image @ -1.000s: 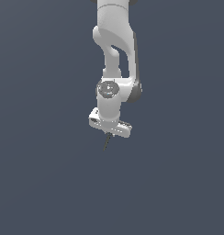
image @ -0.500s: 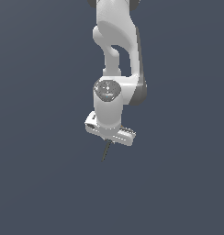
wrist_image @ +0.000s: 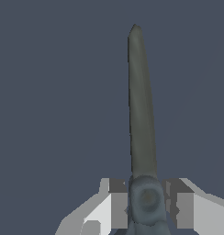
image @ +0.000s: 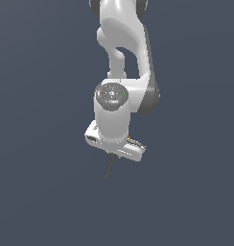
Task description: Pick up the object and move it to a goal position.
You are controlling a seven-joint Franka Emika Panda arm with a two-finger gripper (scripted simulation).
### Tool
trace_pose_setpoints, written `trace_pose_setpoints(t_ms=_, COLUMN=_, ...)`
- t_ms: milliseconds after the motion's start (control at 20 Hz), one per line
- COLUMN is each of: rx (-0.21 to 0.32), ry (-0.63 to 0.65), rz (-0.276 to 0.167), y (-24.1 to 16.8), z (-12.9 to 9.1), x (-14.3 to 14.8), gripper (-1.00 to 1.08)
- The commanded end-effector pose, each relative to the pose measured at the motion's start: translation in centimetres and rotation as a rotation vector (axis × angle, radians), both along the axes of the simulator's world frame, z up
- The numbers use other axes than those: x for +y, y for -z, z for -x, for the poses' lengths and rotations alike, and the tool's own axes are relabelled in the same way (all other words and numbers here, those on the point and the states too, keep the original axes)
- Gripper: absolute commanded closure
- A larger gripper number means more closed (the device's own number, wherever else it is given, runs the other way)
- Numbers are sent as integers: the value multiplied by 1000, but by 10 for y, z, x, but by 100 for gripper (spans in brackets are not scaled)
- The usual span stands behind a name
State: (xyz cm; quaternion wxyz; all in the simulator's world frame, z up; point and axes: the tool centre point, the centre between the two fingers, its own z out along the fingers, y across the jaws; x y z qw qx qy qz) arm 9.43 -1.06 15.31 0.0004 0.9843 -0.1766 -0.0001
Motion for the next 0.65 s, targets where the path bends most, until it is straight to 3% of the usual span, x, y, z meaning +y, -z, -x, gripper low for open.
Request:
trace_pose_setpoints(t_ms=0, rx=0, ry=0, rz=0, y=-6, z=-8, x=0, gripper=108)
trace_pose_setpoints(t_ms=600, rx=0, ry=0, rz=-1, y=-15, z=-23, x=0, gripper=108)
